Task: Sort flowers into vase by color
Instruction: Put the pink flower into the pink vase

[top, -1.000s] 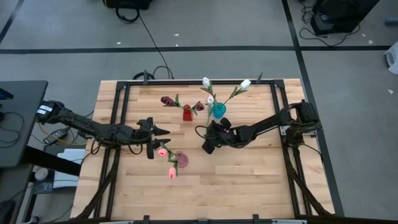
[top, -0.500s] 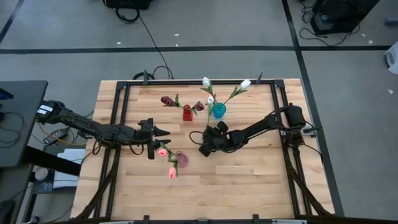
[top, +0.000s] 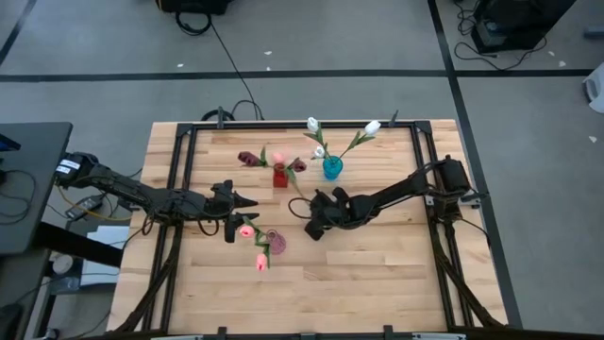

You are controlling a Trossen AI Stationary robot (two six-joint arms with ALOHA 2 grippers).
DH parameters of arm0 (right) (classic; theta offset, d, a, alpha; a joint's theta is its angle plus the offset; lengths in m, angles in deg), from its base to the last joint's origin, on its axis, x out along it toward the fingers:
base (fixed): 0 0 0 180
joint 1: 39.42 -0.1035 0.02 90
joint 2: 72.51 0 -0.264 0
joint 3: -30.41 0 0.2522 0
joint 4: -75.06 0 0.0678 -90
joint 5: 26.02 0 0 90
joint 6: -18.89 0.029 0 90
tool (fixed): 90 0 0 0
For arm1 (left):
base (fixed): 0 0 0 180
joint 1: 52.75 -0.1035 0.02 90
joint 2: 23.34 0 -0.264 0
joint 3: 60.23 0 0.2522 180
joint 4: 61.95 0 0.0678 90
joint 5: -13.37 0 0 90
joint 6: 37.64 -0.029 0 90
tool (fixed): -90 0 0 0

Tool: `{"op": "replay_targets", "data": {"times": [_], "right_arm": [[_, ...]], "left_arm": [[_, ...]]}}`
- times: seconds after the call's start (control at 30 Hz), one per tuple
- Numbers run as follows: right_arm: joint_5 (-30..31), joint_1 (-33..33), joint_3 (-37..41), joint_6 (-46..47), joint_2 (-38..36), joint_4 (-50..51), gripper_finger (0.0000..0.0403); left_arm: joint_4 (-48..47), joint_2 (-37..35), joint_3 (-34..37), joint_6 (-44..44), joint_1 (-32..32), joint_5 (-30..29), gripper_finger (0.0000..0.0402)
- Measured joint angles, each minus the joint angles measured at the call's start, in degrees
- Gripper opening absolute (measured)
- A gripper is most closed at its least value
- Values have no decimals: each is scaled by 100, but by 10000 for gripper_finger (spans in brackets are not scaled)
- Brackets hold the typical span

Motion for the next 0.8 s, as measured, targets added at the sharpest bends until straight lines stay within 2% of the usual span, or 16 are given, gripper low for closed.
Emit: {"op": "replay_targets", "data": {"times": [0.2,0.4,0.57,0.7,0.8], "right_arm": [[-418,-310,53,450,-595,1148,6],[-354,-791,52,994,-1028,2343,3],[-508,-1272,50,1044,-1380,3125,2],[-626,-1687,48,776,-1747,3307,2],[-390,-2042,43,455,-2037,3284,2]], "left_arm": [[-20,0,0,-7,0,10,193],[-56,0,0,5,0,10,193],[-261,0,0,17,0,26,193],[-286,0,0,-12,7,698,193],[-258,0,-2,-22,9,1055,193]]}}
